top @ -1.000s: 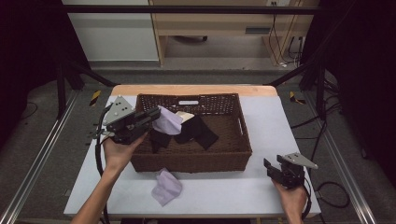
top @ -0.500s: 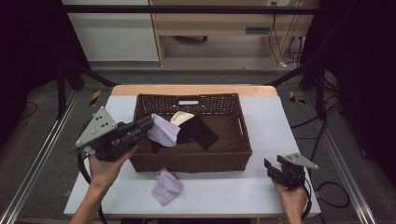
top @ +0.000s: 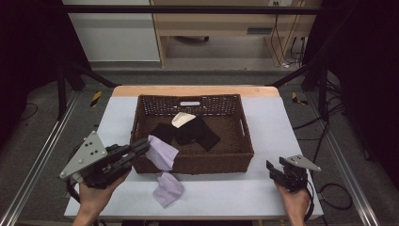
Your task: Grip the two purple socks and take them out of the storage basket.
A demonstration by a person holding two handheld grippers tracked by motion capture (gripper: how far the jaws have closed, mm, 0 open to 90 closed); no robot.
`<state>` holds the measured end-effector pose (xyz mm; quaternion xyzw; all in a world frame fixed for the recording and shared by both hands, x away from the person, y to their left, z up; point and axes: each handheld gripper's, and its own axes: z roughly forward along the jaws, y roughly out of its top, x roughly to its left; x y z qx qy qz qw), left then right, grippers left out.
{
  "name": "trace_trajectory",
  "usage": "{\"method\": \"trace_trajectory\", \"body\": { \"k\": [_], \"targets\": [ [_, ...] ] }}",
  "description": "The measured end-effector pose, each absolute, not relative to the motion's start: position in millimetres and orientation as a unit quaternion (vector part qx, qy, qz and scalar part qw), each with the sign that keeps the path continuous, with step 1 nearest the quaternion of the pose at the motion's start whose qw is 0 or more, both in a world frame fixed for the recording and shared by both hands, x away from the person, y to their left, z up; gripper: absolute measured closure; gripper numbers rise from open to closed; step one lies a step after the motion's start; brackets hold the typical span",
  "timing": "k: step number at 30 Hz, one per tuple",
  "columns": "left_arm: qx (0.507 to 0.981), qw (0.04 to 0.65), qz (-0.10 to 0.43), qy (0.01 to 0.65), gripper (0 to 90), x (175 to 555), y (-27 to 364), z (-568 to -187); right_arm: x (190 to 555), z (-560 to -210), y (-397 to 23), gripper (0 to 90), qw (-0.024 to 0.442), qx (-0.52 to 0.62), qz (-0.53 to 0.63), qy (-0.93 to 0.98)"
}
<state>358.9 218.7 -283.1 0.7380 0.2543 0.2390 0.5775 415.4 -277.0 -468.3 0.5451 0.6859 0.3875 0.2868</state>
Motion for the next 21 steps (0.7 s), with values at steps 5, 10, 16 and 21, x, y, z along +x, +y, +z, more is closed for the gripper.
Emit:
{"method": "trace_trajectory", "body": {
  "k": [5, 10, 16, 21],
  "targets": [
    [0.749, 0.568, 0.223, 0.257, 84.3, 352.1, 219.1, -299.0, 415.1, -468.6, -276.7, 45.2, 0.286, 0.546, 0.388, 0.686],
    [0.76, 0.557, 0.206, 0.265, 84.3, 354.0, 216.2, -316.3, 415.4, -468.8, -276.3, 45.2, 0.287, 0.544, 0.386, 0.688],
    [0.776, 0.539, 0.181, 0.273, 84.3, 362.5, 204.1, -342.7, 415.4, -469.2, -275.2, 45.2, 0.285, 0.545, 0.385, 0.688],
    [0.792, 0.515, 0.167, 0.282, 84.3, 371.1, 192.9, -364.8, 415.4, -469.5, -274.8, 45.1, 0.286, 0.543, 0.385, 0.689]
  ]
}}
